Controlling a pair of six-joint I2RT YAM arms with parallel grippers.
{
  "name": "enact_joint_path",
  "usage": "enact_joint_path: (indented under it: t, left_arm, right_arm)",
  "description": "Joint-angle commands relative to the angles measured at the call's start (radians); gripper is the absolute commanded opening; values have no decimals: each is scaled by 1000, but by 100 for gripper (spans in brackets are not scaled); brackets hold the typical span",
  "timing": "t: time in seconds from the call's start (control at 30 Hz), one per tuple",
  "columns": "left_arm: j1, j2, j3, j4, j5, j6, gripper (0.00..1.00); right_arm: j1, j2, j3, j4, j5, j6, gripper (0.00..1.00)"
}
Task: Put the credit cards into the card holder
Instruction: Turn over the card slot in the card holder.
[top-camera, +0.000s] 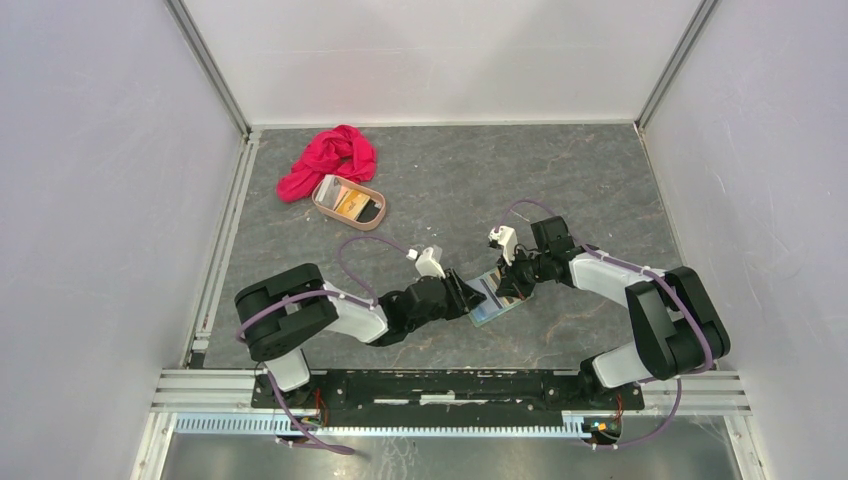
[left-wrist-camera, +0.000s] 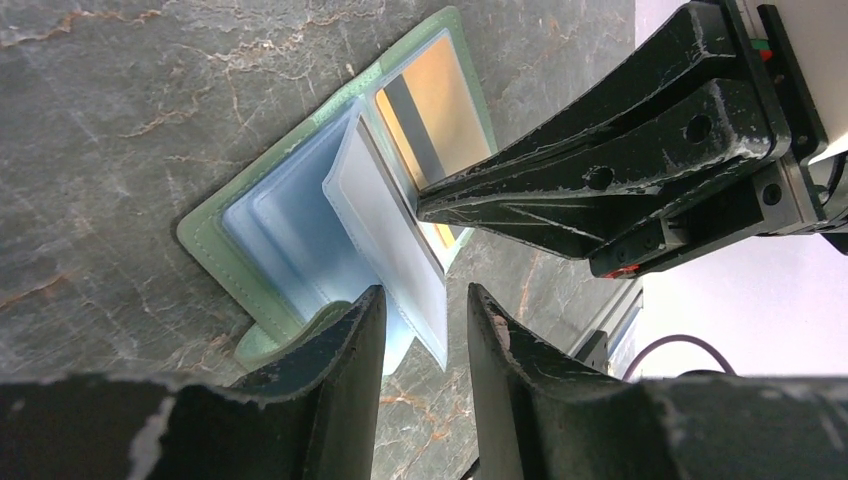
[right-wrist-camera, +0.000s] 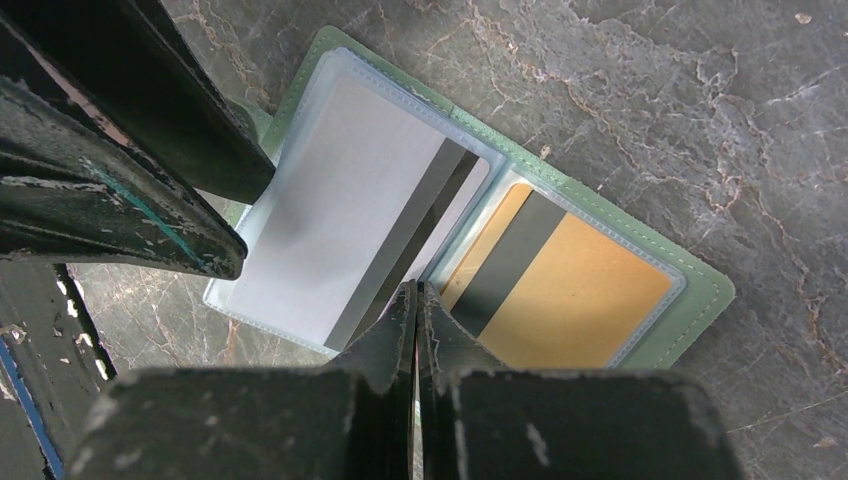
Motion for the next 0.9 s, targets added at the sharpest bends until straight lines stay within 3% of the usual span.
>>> enact_joint_path:
  t: [0.0,0.87]
  left_arm:
    - [-4,14,35,-4,-35,-27,42]
    - [9,28,86,-2,-26,-13,39]
  right_arm:
    - [-3,3,30,5,2,2,0]
    - [-62,-152,41,-11,-80,-34,12]
